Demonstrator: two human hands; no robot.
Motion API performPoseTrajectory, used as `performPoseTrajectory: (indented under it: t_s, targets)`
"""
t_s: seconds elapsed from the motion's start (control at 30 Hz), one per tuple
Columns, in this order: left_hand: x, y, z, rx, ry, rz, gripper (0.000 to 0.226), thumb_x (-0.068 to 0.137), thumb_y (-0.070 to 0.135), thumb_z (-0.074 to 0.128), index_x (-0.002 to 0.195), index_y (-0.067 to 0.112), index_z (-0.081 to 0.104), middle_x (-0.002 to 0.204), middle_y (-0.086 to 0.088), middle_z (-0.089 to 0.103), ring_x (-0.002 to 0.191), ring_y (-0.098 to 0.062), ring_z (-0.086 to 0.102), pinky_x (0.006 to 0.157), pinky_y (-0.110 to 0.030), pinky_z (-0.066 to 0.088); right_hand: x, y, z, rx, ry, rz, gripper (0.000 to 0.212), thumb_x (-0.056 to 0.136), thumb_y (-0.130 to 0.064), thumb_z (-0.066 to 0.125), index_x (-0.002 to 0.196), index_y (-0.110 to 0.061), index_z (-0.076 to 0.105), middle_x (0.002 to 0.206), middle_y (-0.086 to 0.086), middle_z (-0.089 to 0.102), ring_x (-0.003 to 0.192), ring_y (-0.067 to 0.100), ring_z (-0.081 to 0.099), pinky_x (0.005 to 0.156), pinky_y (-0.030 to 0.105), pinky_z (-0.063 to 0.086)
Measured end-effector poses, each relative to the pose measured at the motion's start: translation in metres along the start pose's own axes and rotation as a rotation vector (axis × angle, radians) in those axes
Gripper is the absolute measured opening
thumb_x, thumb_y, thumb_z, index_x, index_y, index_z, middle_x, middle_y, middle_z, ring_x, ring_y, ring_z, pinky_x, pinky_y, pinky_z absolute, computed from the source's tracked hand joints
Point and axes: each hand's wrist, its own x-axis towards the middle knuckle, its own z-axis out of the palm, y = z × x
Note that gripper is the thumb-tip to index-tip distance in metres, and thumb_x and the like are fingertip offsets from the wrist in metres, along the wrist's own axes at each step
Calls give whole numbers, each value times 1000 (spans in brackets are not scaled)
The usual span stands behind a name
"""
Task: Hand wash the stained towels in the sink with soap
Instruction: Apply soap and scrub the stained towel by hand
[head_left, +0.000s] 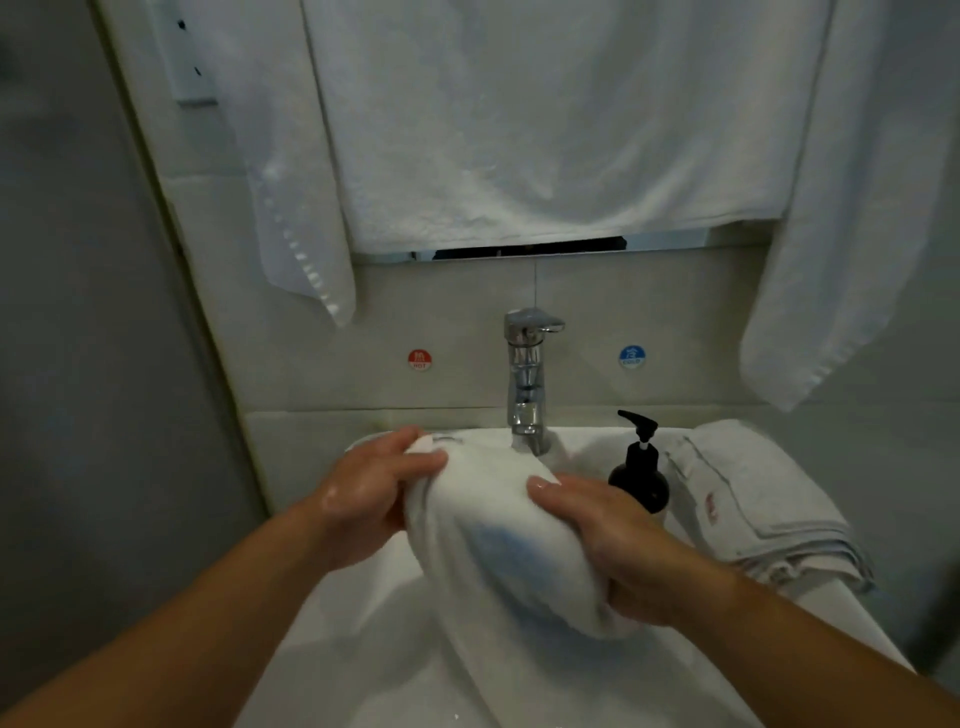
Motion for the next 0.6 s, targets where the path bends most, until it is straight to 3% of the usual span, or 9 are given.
performPoseTrajectory:
  t_s: [0.13, 0.2, 0.3, 0.4, 0.53, 0.6]
  targets:
    - [1, 13, 21, 65, 112, 106, 12, 89, 8, 68, 98, 11, 74, 99, -13, 76, 91, -28, 71, 86, -43, 55, 0, -5, -1, 135, 19, -117, 19, 99, -31, 61, 112, -22, 71, 100, -1, 79, 93, 22, 76, 85, 41, 61]
    - [-3, -1, 38, 142, 207, 122, 11, 86, 18, 70, 95, 14, 74, 93, -5, 77, 89, -24, 72, 84, -41, 58, 4, -2, -4, 113, 109, -177, 16, 101, -26, 60, 112, -23, 71, 98, 0, 78, 91, 22, 76, 81, 42, 63]
    - [-13, -32, 65, 226, 276, 147, 14, 96, 31, 64, 94, 18, 70, 85, 2, 75, 82, -12, 69, 76, -31, 56, 10, 9, -7, -85, 232, -194, 10, 98, -32, 64, 106, -32, 68, 99, -1, 74, 93, 24, 72, 88, 48, 59]
    - [-17, -52, 86, 362, 249, 167, 22, 100, 45, 54, 99, 24, 62, 94, 2, 71, 88, -14, 67, 81, -34, 55, 11, 19, 0, -212, 306, -215, 10, 97, -39, 61, 99, -30, 66, 93, -9, 70, 90, 11, 67, 89, 37, 55]
    - [-5, -51, 93, 383, 358, 97, 31, 106, 45, 39, 108, 23, 60, 108, 5, 65, 98, -15, 61, 85, -30, 46, 4, 23, 16, -424, 329, -409, 22, 101, -47, 51, 94, -31, 63, 87, -16, 68, 86, -6, 62, 76, 13, 47]
    - [-9, -53, 102, 408, 377, 79, 36, 106, 48, 35, 116, 23, 58, 113, 2, 63, 100, -17, 60, 89, -29, 45, 14, 23, 14, -415, 358, -403, 23, 102, -44, 50, 91, -30, 64, 83, -17, 68, 84, -7, 62, 70, 8, 44]
